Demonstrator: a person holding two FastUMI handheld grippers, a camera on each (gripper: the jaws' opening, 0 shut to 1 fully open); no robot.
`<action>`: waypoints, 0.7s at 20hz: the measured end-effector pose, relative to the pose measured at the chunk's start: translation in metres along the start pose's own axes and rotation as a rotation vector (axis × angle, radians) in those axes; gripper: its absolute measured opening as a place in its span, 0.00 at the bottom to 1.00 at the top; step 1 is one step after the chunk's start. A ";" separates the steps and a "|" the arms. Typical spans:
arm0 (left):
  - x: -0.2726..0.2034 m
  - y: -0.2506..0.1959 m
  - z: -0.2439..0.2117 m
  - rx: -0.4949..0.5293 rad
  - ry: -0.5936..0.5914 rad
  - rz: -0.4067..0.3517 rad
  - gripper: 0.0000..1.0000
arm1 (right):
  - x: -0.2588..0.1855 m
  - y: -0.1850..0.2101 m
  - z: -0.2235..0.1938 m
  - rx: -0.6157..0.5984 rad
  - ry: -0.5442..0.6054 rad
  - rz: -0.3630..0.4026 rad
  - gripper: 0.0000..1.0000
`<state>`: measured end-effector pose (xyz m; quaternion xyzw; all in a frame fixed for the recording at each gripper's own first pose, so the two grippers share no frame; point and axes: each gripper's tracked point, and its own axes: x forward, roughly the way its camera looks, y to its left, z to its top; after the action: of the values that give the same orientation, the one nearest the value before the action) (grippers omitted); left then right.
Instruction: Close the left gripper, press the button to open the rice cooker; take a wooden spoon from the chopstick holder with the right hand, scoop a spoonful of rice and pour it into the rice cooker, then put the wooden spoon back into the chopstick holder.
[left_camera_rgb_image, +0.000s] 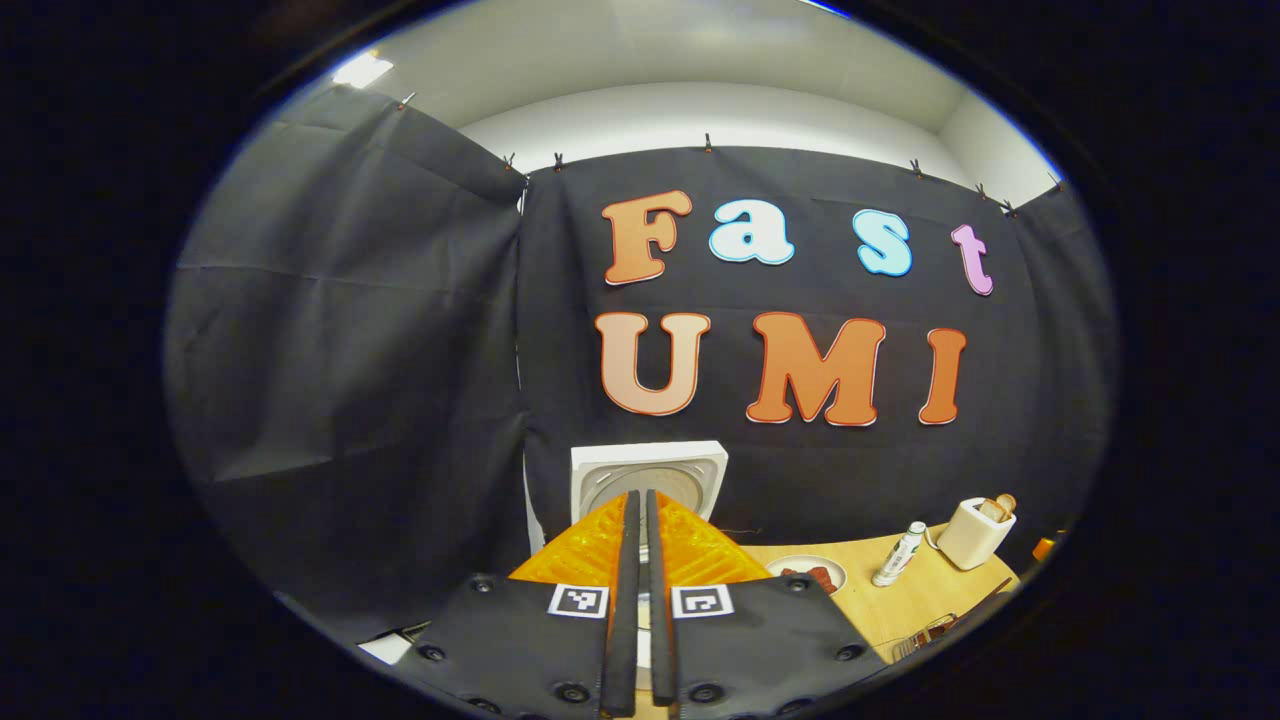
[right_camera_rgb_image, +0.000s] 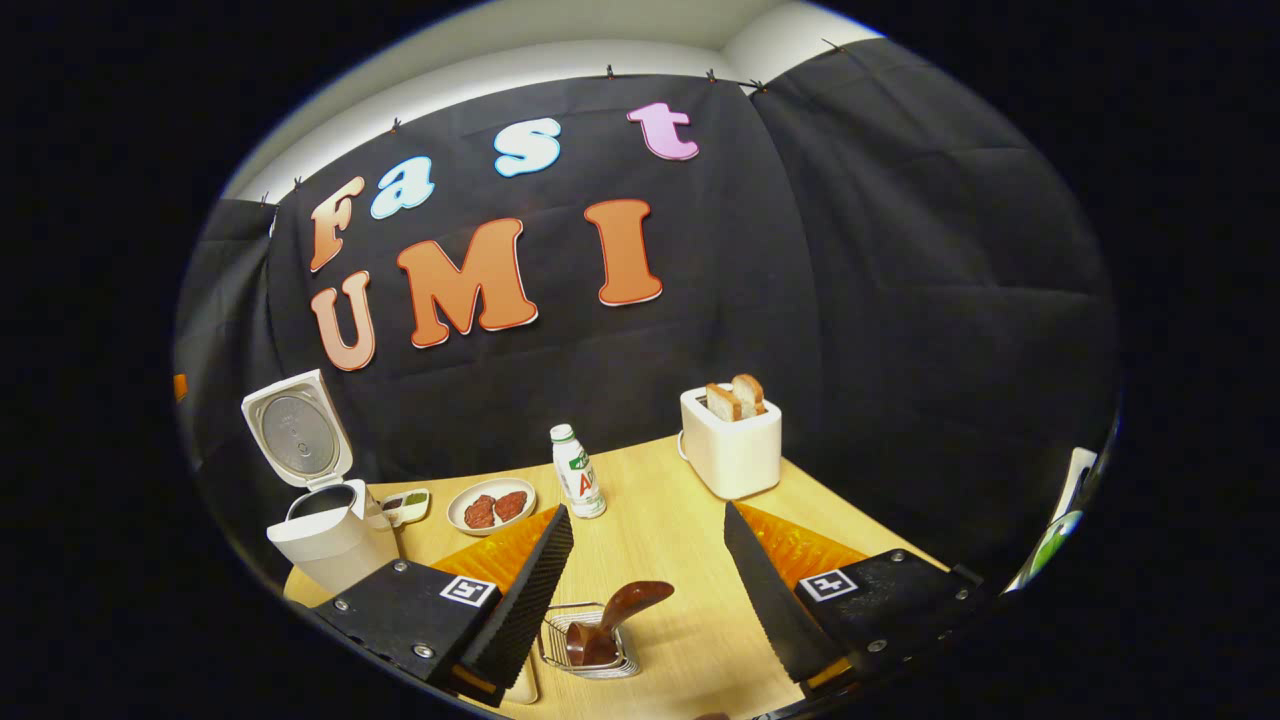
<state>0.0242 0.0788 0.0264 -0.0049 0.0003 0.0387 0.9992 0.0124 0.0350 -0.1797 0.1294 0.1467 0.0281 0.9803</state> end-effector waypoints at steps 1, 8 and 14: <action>-0.003 0.003 -0.001 -0.005 0.007 0.005 0.11 | 0.004 0.003 -0.011 0.018 0.027 0.010 0.94; -0.021 0.023 -0.006 -0.017 0.028 0.017 0.41 | 0.023 0.021 -0.072 0.131 0.177 0.051 0.95; -0.033 0.039 -0.006 -0.011 0.031 0.037 0.87 | 0.036 0.024 -0.094 0.217 0.225 0.050 0.81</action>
<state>-0.0114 0.1149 0.0200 -0.0112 0.0158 0.0572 0.9982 0.0183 0.0843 -0.2701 0.2342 0.2545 0.0508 0.9369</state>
